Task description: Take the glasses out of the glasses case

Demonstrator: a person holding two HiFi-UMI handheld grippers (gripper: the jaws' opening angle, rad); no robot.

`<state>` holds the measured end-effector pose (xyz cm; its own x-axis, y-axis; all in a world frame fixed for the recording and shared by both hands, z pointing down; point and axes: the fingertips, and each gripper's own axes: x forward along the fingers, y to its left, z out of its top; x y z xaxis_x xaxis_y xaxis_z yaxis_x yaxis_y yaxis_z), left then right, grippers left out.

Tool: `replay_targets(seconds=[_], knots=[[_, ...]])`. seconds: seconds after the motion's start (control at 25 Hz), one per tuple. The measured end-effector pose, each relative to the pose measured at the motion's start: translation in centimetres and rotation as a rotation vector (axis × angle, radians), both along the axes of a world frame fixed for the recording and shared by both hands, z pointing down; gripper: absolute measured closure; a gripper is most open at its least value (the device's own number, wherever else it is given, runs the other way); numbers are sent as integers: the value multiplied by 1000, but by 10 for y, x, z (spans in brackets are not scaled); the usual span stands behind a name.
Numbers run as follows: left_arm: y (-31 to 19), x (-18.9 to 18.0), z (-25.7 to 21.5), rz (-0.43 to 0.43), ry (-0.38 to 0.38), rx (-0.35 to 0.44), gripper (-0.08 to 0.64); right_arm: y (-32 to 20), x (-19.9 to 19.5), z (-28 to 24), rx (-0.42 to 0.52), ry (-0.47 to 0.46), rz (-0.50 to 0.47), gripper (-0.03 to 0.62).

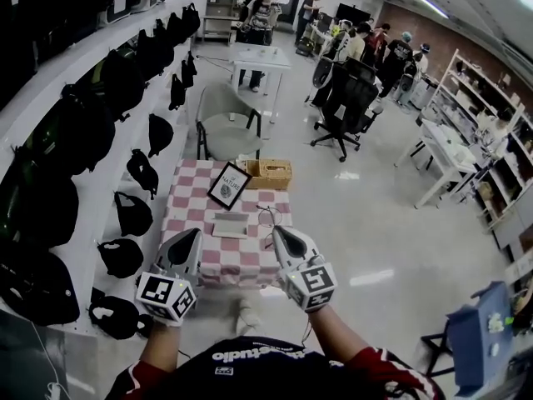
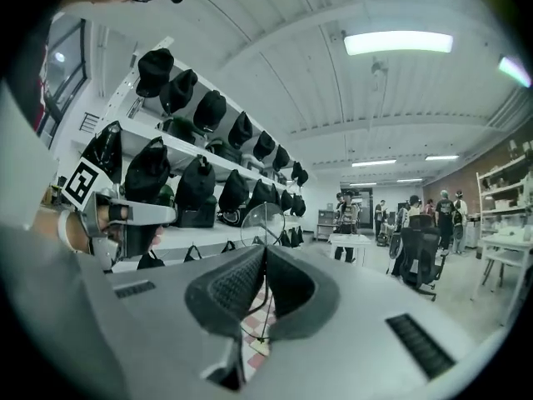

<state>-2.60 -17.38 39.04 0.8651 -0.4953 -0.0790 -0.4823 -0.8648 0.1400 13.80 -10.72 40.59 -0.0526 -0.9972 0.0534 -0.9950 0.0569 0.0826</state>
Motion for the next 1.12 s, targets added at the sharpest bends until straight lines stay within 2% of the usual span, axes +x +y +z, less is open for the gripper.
replay_targets(seconds=[0.2,0.56,1.12], knots=[[0,-7,-15,-15,16,27,555,8,2,-17,41,-13,16,580],[0,-31,-19,-60,31,21,555,14,-3,-29,77,-8,38,580],[-3,-34,-19,-40,51,8,555,8,-12,-35,86,12,46,580]])
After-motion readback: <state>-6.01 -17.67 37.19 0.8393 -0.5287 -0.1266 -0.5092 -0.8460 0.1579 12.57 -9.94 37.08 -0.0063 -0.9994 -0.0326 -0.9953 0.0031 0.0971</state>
